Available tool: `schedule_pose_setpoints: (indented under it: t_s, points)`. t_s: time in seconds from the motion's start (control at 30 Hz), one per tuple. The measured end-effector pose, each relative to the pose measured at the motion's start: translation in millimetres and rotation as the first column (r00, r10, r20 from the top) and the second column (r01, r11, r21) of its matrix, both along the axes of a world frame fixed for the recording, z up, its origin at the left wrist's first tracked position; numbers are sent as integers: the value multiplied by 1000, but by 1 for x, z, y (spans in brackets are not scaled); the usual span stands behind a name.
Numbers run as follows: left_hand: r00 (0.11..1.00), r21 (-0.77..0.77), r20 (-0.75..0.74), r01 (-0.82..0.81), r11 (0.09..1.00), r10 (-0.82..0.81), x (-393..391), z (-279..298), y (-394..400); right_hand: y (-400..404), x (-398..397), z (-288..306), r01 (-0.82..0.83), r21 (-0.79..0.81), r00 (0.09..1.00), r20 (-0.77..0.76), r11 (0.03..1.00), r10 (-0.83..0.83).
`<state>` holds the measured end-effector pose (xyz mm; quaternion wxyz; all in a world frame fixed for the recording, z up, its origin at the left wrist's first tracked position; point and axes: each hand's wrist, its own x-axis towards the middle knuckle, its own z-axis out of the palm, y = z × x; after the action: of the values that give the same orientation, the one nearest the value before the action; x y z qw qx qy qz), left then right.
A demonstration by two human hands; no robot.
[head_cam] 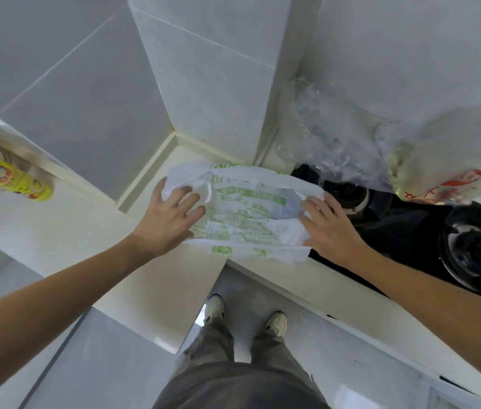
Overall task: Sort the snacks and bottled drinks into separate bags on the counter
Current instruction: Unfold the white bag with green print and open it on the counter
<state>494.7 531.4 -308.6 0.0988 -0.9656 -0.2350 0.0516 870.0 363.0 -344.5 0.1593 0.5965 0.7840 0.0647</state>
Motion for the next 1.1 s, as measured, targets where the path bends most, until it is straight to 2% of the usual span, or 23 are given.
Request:
schedule_pose_setpoints:
  t_s: [0.1, 0.2, 0.27, 0.33, 0.4, 0.47, 0.53, 0.63, 0.7, 0.8, 0.87, 0.97, 1.1]
  points:
    - [988, -6, 27, 150, 989, -150, 4, -4, 7, 8, -7, -8, -193, -9, 978, -86, 981, 192]
    - [958, -141, -80, 262, 955, -275, 7, -14, 23, 21, -7, -14, -141, -126, 983, -133, 982, 124]
    - [940, -271, -203, 214, 938, -273, 10, -24, 32, 29, -2, -17, -64, -218, 994, -102, 974, 43]
    - [922, -353, -311, 112, 929, -229, 14, -33, 36, 34, 4, -21, -24, -233, 995, -100, 972, 1]
    - [916, -382, -349, 52, 923, -196, 18, -39, 38, 39, 10, -22, -20, -228, 990, -143, 974, -13]
    - [906, -402, -378, 22, 915, -188, 19, -41, 38, 43, 16, -26, -12, -251, 993, -118, 968, -18]
    - [923, -409, -339, 29, 912, -181, 17, -39, 38, 47, 24, -33, -28, -253, 996, -85, 967, 6]
    - [975, -439, -195, 9, 898, -105, 15, -38, 39, 50, 29, -27, -59, -320, 996, -80, 946, 35]
    - [970, -399, -241, -72, 914, -29, 15, -34, 43, 49, 29, -17, -28, -369, 1000, -21, 929, 22]
    - [882, -218, -467, -187, 958, 67, 17, -25, 49, 47, 23, 3, 66, -390, 998, 14, 919, -66]
    - [834, -107, -537, -215, 971, 126, 19, -20, 53, 51, 20, 11, 121, -392, 992, 7, 912, -128]
    - [787, -13, -569, -296, 955, 237, 27, -6, 58, 62, 15, 26, 184, -361, 977, -33, 914, -210]
    - [743, 111, -537, -406, 907, 399, 28, 22, 64, 74, 6, 47, 292, -296, 944, -63, 909, -324]
